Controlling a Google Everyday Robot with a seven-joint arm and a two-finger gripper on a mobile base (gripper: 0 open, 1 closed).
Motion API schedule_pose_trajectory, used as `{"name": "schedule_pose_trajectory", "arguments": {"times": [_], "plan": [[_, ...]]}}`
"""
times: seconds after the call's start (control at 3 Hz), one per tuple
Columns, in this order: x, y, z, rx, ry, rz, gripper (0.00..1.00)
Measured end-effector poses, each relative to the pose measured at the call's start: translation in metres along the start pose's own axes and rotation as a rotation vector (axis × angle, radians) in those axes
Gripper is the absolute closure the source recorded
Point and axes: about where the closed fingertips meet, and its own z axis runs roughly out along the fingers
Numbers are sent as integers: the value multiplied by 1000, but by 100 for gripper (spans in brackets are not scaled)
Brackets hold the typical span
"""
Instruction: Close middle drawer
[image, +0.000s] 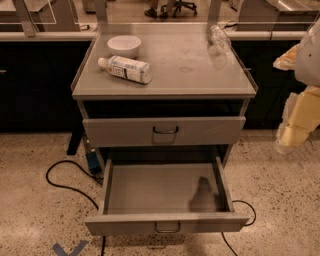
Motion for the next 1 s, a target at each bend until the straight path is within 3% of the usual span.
{"name": "schedule_pose_trajectory", "arguments": {"times": [0.33,0.67,1.0], "plan": [[0,2,1,7,-2,-3,0],[-4,28,14,9,-66,-49,0],[6,72,58,-12,-180,-68,0]]}}
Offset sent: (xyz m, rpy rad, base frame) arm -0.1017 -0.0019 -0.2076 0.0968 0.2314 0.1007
